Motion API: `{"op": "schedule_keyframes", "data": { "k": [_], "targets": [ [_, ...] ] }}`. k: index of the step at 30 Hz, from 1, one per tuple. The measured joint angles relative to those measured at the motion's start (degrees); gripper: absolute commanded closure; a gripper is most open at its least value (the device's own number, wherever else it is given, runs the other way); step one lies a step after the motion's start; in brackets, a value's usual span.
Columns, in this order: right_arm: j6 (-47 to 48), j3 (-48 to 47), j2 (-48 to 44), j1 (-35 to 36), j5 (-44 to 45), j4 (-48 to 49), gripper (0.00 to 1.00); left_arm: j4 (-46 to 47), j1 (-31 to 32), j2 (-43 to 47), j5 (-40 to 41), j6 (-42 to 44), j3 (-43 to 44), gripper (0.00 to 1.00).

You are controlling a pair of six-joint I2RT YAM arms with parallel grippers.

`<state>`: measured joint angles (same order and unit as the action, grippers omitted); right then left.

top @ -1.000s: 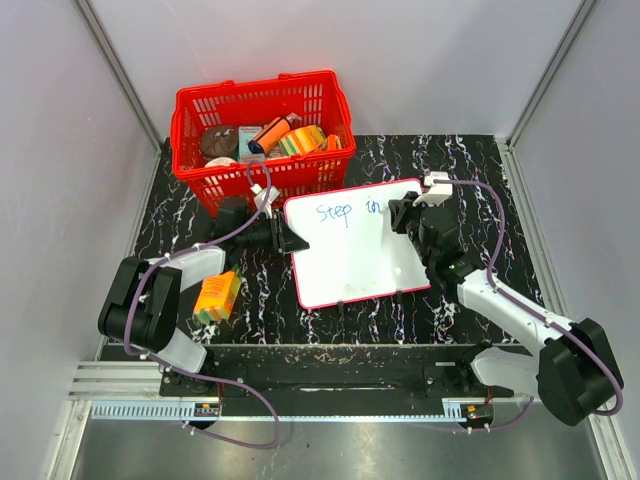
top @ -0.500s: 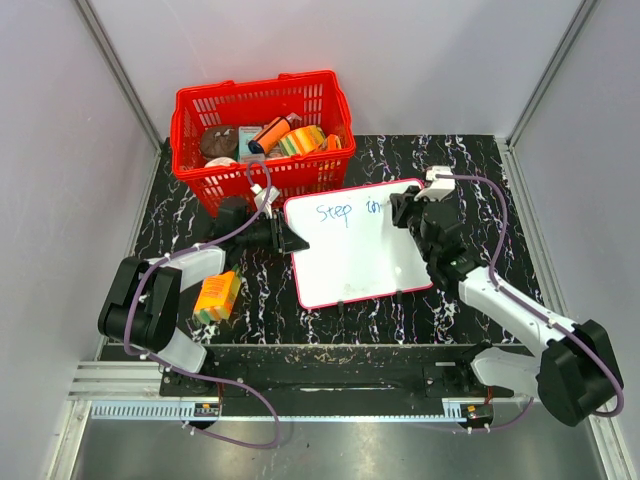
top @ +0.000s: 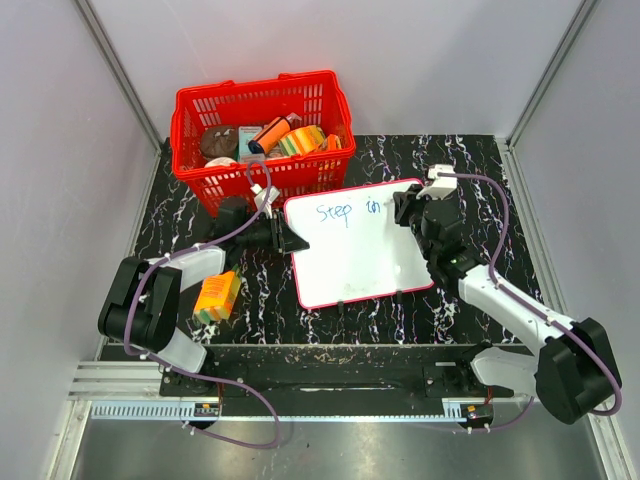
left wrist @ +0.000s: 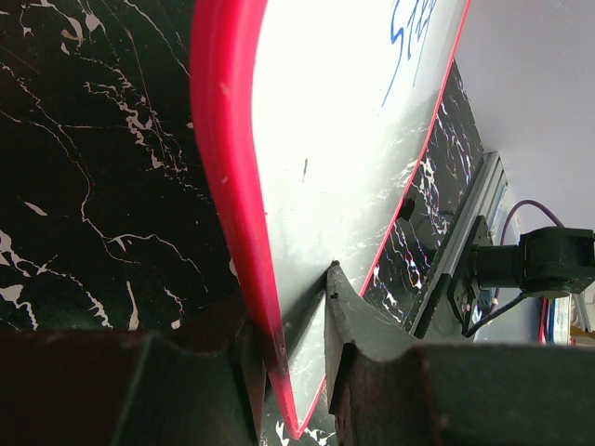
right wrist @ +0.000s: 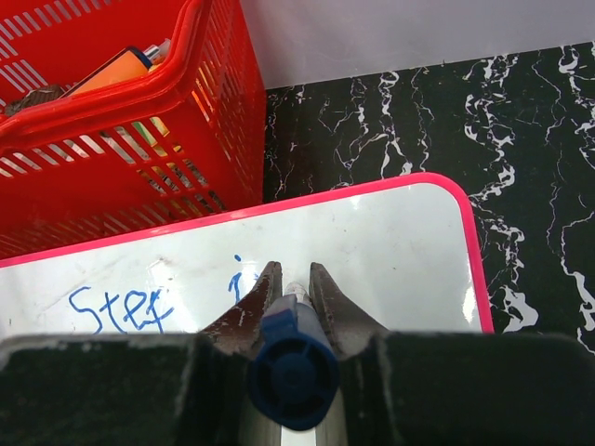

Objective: Write a sentence on the whiteboard

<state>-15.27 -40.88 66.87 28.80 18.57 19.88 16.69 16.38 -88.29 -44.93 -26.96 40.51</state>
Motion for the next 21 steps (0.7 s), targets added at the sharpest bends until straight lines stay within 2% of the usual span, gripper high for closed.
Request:
{"op": "schedule_keyframes", "data": {
  "k": [21],
  "targets": [
    [-0.2,-1.9,3.2,0.0,-1.7,1.2,1.00,0.0,0.0,0.0,0.0,0.0,0.0,1.00]
  ]
}}
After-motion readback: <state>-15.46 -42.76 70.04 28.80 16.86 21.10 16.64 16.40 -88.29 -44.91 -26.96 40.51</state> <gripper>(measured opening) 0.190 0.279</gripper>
